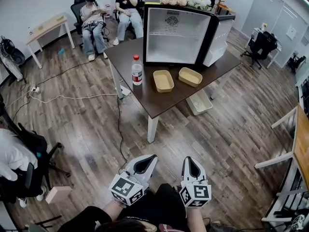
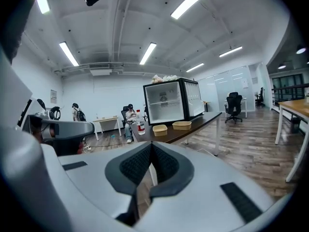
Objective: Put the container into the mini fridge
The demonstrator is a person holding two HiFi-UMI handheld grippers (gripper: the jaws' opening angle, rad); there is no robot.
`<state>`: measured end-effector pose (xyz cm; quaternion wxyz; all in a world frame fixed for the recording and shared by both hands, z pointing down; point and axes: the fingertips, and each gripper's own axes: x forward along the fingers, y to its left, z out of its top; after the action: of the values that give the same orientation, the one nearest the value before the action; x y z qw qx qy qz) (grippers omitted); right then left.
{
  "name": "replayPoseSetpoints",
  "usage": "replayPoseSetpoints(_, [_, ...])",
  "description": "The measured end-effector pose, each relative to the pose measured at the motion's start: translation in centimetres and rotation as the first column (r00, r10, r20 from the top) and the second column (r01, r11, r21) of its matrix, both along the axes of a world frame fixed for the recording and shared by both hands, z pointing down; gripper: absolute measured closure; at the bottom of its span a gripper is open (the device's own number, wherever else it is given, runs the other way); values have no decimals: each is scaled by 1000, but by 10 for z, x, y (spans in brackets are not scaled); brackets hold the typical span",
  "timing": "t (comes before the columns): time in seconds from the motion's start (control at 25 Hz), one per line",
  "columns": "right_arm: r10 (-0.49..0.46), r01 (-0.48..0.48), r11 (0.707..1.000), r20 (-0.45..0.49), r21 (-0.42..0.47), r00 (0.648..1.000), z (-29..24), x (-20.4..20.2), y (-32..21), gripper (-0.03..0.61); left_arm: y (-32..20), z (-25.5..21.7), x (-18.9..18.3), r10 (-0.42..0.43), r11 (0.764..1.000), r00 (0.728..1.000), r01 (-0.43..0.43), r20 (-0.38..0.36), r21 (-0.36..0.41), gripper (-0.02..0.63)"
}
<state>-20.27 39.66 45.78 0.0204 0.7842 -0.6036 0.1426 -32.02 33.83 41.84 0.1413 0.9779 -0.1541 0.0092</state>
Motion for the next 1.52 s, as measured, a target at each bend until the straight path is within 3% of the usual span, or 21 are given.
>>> replayPoseSetpoints(0.32, [48, -47, 999, 19, -24, 999, 15, -2, 5, 569, 3, 14, -3, 23, 1000, 1000, -23, 10, -11, 606])
replayPoseSetpoints(0.56, [14, -12, 999, 51, -31, 999, 25, 11, -14, 569, -23, 19, -9, -76, 997, 997, 76, 21, -12, 606])
replayPoseSetpoints(0.72, [-34, 35, 998, 22, -52, 999, 31, 25, -39, 569, -43, 24, -4, -134, 991, 990, 135, 40, -14, 606])
replayPoseSetpoints(1.2, [-175, 176, 982, 20, -68, 984, 34, 101, -129, 569, -106, 26, 70, -221, 975, 973, 222, 67, -13, 606])
replayPoseSetpoints(1.52, [-246, 248, 966, 26, -76, 969, 36, 147, -162, 569, -129, 32, 125, -257, 966, 963, 259, 83, -21, 606])
